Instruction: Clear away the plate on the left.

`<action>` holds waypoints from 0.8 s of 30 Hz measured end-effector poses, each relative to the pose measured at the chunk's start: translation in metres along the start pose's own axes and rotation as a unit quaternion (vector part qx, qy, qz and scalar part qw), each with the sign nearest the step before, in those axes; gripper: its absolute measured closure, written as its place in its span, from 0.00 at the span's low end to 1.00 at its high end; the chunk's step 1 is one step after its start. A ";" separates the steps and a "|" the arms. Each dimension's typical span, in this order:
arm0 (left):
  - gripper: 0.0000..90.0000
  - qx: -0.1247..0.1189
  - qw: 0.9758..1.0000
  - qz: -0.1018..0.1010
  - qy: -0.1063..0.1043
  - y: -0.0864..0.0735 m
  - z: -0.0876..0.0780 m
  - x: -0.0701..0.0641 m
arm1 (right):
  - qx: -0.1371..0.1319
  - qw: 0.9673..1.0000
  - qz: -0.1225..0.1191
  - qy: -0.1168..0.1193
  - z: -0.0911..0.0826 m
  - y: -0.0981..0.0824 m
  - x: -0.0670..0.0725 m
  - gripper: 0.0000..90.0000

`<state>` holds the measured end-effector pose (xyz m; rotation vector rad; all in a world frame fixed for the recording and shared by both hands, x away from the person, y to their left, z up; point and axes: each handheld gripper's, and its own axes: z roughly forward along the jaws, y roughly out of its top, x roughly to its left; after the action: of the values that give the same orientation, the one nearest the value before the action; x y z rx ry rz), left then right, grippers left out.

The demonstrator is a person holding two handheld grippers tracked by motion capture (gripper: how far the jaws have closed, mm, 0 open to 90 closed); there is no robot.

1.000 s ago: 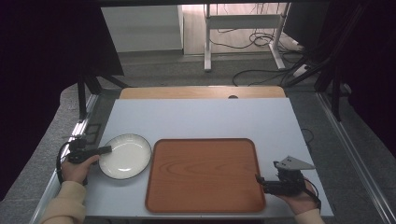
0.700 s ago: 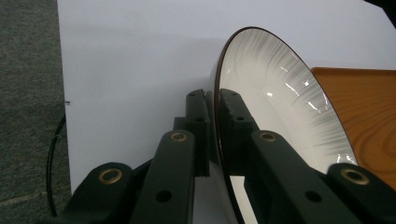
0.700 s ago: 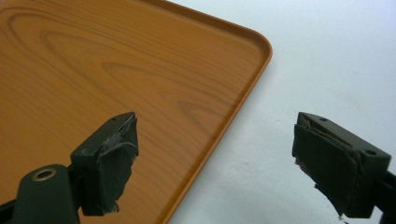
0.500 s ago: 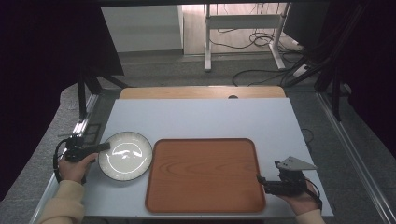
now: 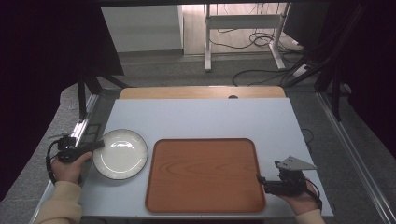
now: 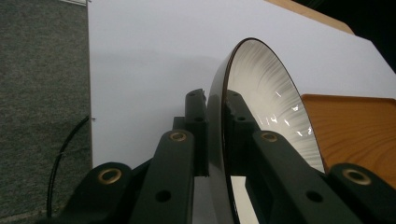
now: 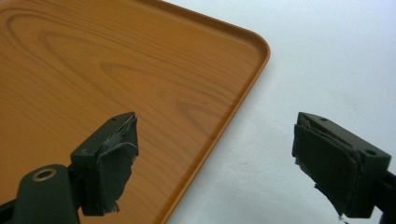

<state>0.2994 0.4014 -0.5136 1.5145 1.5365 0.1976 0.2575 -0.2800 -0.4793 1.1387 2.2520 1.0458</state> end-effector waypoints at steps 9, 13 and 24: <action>0.92 -0.021 1.000 -0.011 -0.018 0.001 -0.008 0.001 | 0.000 1.000 -0.001 0.000 0.000 0.000 0.000 0.16; 0.92 -0.034 0.999 -0.011 -0.029 0.003 -0.012 -0.003 | 0.000 1.000 0.000 -0.001 0.000 0.000 0.000 0.16; 0.92 -0.050 0.998 -0.004 -0.046 0.006 -0.018 -0.015 | -0.005 1.000 0.000 -0.004 -0.001 0.001 0.000 0.16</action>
<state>0.2887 0.3983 -0.4924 1.4187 1.4398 0.1950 0.2572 -0.2807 -0.4780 1.1359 2.2374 1.0495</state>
